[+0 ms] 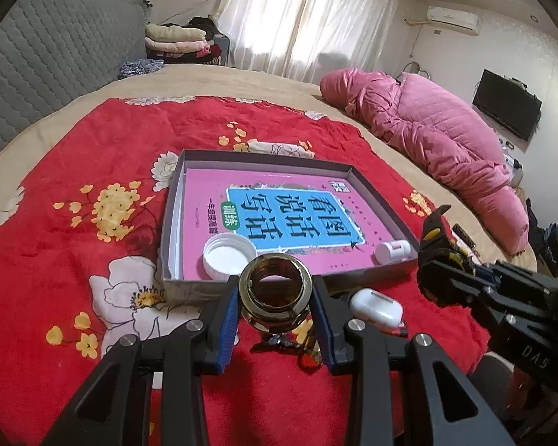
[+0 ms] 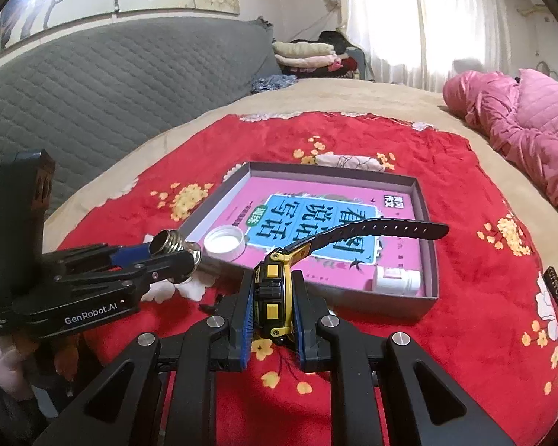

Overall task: Organize rigid objects
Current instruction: 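Lift the metal jar with the left tool while the right tool lifts the watch over the box, then lower the metal jar into the box with the left tool while the right tool lowers the watch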

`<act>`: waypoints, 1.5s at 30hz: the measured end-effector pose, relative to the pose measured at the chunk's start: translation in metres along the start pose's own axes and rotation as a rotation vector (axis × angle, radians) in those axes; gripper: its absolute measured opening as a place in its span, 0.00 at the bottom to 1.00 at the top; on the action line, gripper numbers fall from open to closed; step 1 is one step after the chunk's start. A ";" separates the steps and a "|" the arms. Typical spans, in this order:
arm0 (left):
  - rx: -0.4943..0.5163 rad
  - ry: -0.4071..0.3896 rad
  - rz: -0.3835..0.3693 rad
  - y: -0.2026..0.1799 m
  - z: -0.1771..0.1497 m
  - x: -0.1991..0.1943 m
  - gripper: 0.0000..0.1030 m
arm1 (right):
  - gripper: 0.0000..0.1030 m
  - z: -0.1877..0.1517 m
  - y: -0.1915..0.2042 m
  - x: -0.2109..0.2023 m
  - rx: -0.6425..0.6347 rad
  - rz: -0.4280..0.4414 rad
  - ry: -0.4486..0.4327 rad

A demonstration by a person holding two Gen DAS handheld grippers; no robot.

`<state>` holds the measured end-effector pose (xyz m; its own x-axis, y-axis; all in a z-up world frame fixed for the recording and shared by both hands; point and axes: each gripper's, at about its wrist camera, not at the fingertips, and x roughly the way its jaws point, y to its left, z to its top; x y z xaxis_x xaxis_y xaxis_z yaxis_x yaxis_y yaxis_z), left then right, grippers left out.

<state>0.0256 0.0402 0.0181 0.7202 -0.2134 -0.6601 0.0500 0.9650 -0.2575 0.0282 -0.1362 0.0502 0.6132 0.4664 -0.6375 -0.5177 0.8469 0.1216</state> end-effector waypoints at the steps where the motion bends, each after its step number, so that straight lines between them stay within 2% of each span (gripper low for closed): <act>1: -0.005 0.000 -0.002 0.000 0.002 0.001 0.35 | 0.17 0.000 0.000 0.000 0.001 -0.001 0.000; 5: -0.024 0.001 -0.006 -0.001 0.008 0.006 0.35 | 0.17 0.004 -0.003 -0.001 0.000 -0.011 -0.005; 17: 0.004 -0.022 0.021 -0.007 0.025 0.013 0.35 | 0.17 0.023 -0.017 0.004 0.018 -0.036 -0.023; 29: -0.039 -0.016 0.022 -0.006 0.048 0.033 0.35 | 0.17 0.044 -0.023 0.016 0.007 -0.041 -0.031; 35: -0.070 0.024 0.024 -0.008 0.060 0.046 0.35 | 0.17 0.054 -0.027 0.022 0.008 -0.042 -0.034; 42: -0.108 0.025 0.010 -0.001 0.069 0.059 0.35 | 0.17 0.070 -0.033 0.029 0.006 -0.050 -0.050; 45: -0.092 0.037 0.001 -0.001 0.067 0.065 0.35 | 0.17 0.078 -0.035 0.030 -0.001 -0.053 -0.069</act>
<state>0.1187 0.0357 0.0222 0.6942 -0.2199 -0.6854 -0.0158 0.9473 -0.3199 0.1109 -0.1322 0.0863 0.6795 0.4373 -0.5891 -0.4842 0.8706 0.0878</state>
